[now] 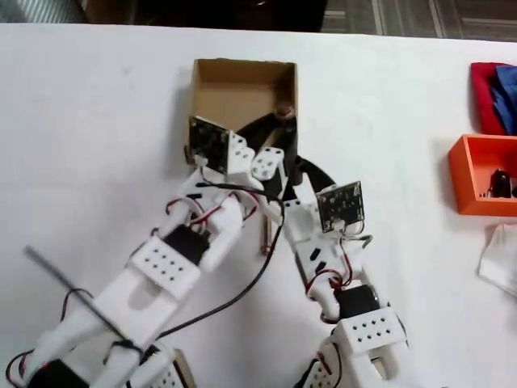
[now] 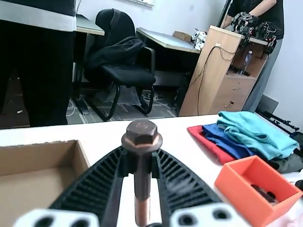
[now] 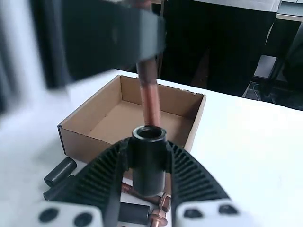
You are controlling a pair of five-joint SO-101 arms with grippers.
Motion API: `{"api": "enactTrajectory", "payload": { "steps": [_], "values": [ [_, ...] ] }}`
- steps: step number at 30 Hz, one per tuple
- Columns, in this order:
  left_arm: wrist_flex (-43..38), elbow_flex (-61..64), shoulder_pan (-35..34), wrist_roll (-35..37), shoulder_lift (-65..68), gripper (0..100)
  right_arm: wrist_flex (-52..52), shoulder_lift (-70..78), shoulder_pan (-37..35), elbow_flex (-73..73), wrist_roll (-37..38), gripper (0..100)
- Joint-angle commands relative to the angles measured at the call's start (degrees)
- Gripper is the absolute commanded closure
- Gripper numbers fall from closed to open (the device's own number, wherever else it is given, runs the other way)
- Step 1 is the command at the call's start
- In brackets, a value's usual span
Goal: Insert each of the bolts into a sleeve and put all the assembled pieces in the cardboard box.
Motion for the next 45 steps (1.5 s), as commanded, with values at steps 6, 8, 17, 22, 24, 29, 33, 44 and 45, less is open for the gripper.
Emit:
{"api": "enactTrajectory", "payload": {
  "steps": [6,8,17,22,24,29,33,44,45],
  "values": [
    [2.46,-3.82,1.41,0.35,-5.27,97,-0.04,-1.63,-0.13,-0.7,-0.09,97.8],
    [2.55,-3.82,2.11,0.35,-5.19,97,-0.04,-1.63,-0.13,-0.62,-0.09,97.8],
    [5.98,-3.38,2.55,0.35,-4.92,97,-0.04,-1.63,0.31,-0.62,-0.09,97.8],
    [7.12,-3.38,2.55,0.35,-4.92,97,-0.57,-1.71,1.71,-0.88,-0.09,97.8],
    [7.12,-3.38,2.55,0.35,-4.92,97,-1.27,-1.71,1.63,-0.79,-0.09,97.8],
    [7.12,-3.65,2.46,0.35,-4.31,97,-1.27,-1.71,1.63,-0.79,-0.09,97.8],
    [9.93,-7.6,1.41,0.35,0.88,97,-1.27,-1.71,1.54,-0.88,0.0,97.8],
    [20.31,-16.31,1.41,0.35,7.91,97,-1.19,-1.71,1.8,-0.79,0.0,97.8],
    [21.1,-16.04,1.49,0.35,7.91,97,-1.19,-1.71,1.8,-0.79,0.0,97.8]
  ]
}}
